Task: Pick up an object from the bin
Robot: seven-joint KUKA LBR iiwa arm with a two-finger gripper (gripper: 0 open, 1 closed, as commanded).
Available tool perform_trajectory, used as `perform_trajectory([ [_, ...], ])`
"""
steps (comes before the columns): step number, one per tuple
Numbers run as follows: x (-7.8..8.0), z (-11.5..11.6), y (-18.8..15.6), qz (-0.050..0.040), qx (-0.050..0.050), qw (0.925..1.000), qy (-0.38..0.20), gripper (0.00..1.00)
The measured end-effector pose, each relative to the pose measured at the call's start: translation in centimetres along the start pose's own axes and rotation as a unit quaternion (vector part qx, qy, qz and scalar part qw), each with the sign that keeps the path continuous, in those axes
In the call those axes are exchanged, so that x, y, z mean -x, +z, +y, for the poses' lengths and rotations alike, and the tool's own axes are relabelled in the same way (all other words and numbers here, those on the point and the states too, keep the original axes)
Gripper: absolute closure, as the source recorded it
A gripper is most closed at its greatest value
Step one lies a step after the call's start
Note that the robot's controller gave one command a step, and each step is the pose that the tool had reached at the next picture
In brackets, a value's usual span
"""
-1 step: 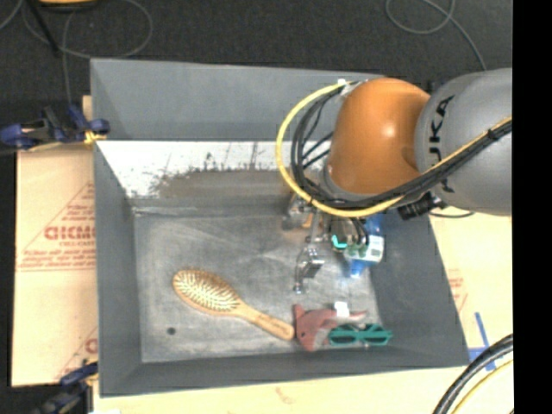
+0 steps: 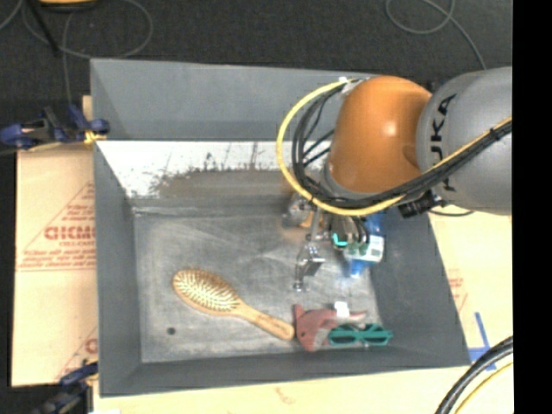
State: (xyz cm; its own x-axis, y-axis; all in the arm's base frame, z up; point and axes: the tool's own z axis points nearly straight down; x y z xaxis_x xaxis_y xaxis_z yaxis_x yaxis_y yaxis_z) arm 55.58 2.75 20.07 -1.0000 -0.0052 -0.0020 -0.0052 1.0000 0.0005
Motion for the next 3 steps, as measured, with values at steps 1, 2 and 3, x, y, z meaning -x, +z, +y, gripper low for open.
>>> perform_trajectory([
  [1,-1.5,-0.3,3.4,-0.0039,-0.001,0.9996,-0.028,0.00],
  [2,-3.9,-0.2,10.1,-0.0025,0.000,0.9993,-0.038,0.00],
  [3,-6.8,-3.5,12.1,-0.0006,0.000,0.9986,-0.054,0.00],
])
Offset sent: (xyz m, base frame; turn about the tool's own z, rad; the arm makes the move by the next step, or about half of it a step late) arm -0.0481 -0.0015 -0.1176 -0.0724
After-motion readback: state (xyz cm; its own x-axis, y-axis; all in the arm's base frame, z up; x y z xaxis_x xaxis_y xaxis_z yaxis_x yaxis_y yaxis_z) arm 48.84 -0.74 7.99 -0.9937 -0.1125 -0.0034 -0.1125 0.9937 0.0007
